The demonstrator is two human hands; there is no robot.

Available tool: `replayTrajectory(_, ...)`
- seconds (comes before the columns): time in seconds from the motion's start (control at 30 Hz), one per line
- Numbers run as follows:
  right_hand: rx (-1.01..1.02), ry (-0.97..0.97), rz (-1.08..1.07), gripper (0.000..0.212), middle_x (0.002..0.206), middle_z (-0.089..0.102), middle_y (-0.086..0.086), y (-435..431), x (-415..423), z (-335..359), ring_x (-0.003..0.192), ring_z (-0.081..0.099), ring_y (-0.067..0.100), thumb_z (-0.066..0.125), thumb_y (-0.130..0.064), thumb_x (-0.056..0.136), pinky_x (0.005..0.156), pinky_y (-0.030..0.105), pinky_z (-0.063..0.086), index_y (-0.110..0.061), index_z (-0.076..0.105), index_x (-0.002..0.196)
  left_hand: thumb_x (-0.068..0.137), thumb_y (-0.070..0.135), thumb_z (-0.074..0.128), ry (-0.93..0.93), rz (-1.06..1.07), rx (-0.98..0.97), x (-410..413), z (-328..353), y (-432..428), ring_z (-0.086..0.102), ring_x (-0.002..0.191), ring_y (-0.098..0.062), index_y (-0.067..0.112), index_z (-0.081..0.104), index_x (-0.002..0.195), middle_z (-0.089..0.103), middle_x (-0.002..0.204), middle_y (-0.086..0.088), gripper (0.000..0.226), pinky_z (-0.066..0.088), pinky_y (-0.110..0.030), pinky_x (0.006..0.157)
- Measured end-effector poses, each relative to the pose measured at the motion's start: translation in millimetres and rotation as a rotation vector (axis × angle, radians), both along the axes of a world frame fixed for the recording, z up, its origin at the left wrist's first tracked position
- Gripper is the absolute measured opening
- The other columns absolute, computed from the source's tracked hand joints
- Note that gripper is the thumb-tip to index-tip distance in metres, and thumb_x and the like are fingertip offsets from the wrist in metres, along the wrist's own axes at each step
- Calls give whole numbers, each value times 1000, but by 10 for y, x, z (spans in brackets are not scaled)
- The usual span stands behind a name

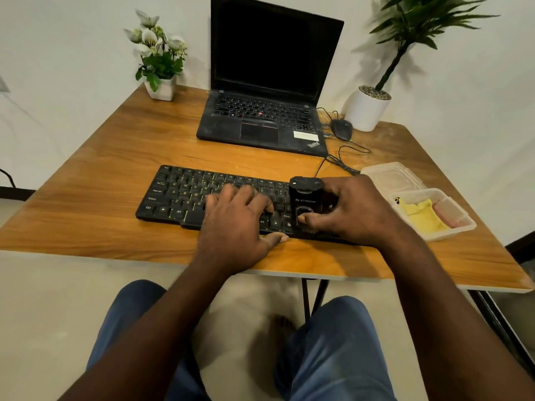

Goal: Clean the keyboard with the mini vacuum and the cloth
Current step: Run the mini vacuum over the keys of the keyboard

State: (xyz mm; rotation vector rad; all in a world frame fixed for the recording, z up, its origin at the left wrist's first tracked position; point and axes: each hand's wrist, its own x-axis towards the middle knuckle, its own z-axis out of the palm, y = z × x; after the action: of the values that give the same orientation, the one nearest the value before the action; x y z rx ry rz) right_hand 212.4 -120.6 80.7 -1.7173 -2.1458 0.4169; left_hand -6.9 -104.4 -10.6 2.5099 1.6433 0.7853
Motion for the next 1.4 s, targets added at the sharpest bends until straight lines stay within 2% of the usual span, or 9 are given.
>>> replayTrajectory(0.23,24,77,-24,54,106,77,-10,-5,0,-84,95,70,5,88,-37,76,81,37,62,-28,72,128,77,79,59,-8,1,1,-2,7,-7,43,115,-19,34,60,121,56,122,6,63,35,-44,95)
replayTrajectory(0.43,34,133,-27,53,107,75,-12,-47,37,-66,96,68,-1,88,-31,78,78,22,58,-30,71,128,76,80,59,-15,-3,-6,-2,1,5,42,116,-18,36,59,120,55,121,9,62,35,-43,96)
replayTrajectory(0.67,59,158,-78,54,107,72,-18,-47,24,-99,97,67,-1,88,-32,79,81,20,57,-28,70,129,76,81,56,-9,-4,-1,-2,-8,1,43,115,-17,36,60,119,54,120,9,62,35,-43,95)
replayTrajectory(0.77,-38,130,-27,56,109,75,-14,-42,14,-85,97,68,1,89,-34,78,83,27,60,-31,70,130,76,82,52,8,0,-5,-2,-3,2,42,115,-17,36,59,121,54,121,9,65,35,-42,95)
replayTrajectory(0.87,47,144,-72,52,108,73,-16,-48,-6,-49,97,67,1,88,-32,79,81,23,58,-29,71,128,76,82,55,4,-1,-2,-2,-4,3,43,115,-17,37,58,120,54,121,9,63,34,-43,96)
replayTrajectory(0.97,-100,124,3,43,98,76,-15,-104,39,-35,87,69,-1,90,-33,76,74,20,56,-31,75,116,76,81,52,5,-1,-5,-2,-6,-1,43,116,-18,36,58,120,55,121,8,63,36,-43,96)
replayTrajectory(1.03,-178,170,30,35,94,78,-11,-173,119,-28,85,72,2,91,-33,75,73,29,60,-27,78,108,75,81,49,8,0,-6,-2,-2,0,43,115,-18,37,58,120,55,121,9,63,36,-43,95)
replayTrajectory(1.3,243,518,-465,38,97,77,-10,-362,324,-388,90,73,5,84,-44,80,80,42,64,-30,72,113,76,82,56,-2,-6,1,-2,-3,2,44,113,-17,38,59,117,54,118,10,60,36,-43,94)
replayTrajectory(1.4,288,479,-491,42,95,73,-14,-405,225,-483,90,70,2,81,-46,80,73,21,60,-26,73,116,76,80,59,-2,-7,-6,-1,4,-5,45,112,-17,37,59,118,55,118,9,60,36,-43,95)
